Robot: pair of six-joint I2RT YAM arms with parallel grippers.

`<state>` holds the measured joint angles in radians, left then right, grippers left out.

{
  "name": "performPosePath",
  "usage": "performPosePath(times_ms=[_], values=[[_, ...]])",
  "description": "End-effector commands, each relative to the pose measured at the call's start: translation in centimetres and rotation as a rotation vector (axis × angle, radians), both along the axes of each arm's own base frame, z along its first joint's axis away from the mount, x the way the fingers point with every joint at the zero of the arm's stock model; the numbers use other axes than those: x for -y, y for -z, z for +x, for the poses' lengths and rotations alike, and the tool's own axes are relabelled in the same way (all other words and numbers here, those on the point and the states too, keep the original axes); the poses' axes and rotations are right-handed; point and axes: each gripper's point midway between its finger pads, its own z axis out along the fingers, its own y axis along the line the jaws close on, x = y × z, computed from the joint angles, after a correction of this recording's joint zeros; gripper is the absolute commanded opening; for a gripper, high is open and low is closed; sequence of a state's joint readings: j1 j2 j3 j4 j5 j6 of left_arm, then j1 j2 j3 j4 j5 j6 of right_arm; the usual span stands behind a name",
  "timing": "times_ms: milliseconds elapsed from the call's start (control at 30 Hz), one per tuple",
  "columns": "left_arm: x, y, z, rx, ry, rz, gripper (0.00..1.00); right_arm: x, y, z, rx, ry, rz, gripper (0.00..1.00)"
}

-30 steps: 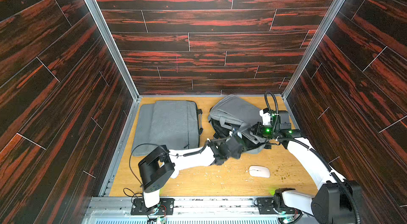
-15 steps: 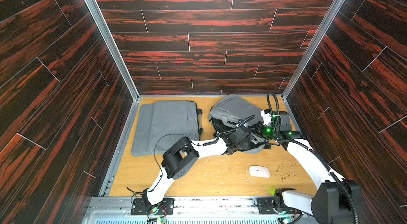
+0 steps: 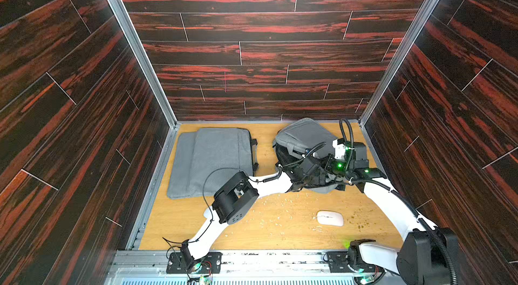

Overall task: Put the mouse into the laptop bag
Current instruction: Place the mouse in the zippered laptop bag.

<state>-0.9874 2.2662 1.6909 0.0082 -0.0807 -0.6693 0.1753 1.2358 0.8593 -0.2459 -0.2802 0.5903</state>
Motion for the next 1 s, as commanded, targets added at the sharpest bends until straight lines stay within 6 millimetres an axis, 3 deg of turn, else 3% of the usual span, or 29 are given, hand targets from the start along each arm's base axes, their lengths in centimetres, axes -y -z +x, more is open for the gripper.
performPosePath(times_ms=[0, 233, 400, 467, 500, 567, 667, 700, 967], values=[[1.9, -4.6, -1.5, 0.054, 0.083, -0.111, 1.0, -3.2, -2.0, -1.4, 0.024, -0.142, 0.065, 0.0], [-3.6, -5.5, -4.0, 0.054, 0.038, -0.087, 1.0, -2.8, -1.6, -0.6, 0.019, -0.13, 0.035, 0.0], [-6.0, -4.2, -5.7, 0.014, 0.024, -0.082, 0.93, -2.8, -1.5, -0.5, 0.017, -0.126, 0.039, 0.0], [-6.4, -3.4, -6.1, -0.007, 0.03, -0.077, 0.83, -2.8, -1.5, -0.5, 0.016, -0.125, 0.035, 0.0], [-6.4, -3.1, -6.3, -0.014, 0.031, -0.075, 0.72, -2.7, -1.5, -0.6, 0.016, -0.123, 0.033, 0.0], [-6.5, -2.5, -6.2, -0.025, 0.021, -0.07, 0.35, -2.8, -1.4, -0.6, 0.013, -0.125, 0.033, 0.0], [-6.3, -1.8, -5.4, -0.042, -0.004, -0.07, 0.04, -2.8, -1.3, -0.7, 0.01, -0.125, 0.037, 0.0], [-6.2, -1.5, -5.1, -0.049, -0.01, -0.071, 0.0, -2.8, -1.4, -0.7, 0.013, -0.126, 0.038, 0.0], [-5.3, 0.1, -2.4, -0.069, -0.061, -0.051, 0.0, -2.9, -1.7, -0.5, 0.017, -0.134, 0.038, 0.0]])
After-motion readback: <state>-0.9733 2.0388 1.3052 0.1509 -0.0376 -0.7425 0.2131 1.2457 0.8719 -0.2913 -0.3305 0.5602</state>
